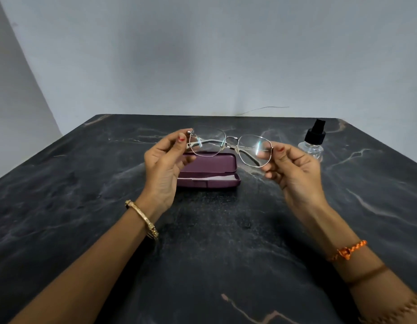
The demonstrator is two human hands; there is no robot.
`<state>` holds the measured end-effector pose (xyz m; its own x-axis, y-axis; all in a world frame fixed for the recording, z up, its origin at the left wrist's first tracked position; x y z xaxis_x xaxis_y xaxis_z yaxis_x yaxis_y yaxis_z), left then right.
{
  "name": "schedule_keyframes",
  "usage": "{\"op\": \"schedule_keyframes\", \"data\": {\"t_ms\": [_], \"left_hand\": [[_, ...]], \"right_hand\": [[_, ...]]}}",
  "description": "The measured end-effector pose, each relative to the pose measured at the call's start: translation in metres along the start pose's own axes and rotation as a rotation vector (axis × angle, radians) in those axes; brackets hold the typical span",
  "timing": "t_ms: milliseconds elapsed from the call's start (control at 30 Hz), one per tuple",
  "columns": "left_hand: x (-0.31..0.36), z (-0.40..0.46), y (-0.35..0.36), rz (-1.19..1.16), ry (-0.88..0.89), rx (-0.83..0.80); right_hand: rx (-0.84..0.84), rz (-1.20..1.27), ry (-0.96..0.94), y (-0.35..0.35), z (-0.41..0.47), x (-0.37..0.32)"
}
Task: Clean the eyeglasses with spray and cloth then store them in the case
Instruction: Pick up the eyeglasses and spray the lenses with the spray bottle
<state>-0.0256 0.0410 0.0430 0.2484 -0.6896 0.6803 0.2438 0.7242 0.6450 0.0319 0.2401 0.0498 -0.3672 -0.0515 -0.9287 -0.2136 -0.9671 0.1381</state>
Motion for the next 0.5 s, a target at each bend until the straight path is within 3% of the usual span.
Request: {"op": "schedule_keyframes", "data": {"t_ms": [300,500], "left_hand": [[-0.001,-0.005,0.01,-0.298,-0.233,-0.138],[-0.004,-0.01,0.017,-0.398,-0.291,-0.201]], "right_hand": [[-0.02,0.022,-0.004,0.002,-0.002,-0.001],[0.02,0.083,0.008,0.001,0.0,0.001]]}}
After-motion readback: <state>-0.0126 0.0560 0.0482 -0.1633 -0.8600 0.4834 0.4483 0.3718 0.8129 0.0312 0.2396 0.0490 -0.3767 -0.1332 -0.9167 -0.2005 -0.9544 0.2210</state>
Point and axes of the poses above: each hand's wrist, its own z-axis towards the middle knuckle, its own y-axis out of the palm, x = y × z, the point moved 5 cm from there along z, towards the middle knuckle, and after that the axes turned 11 degrees about -z, right-handed, at the moved point
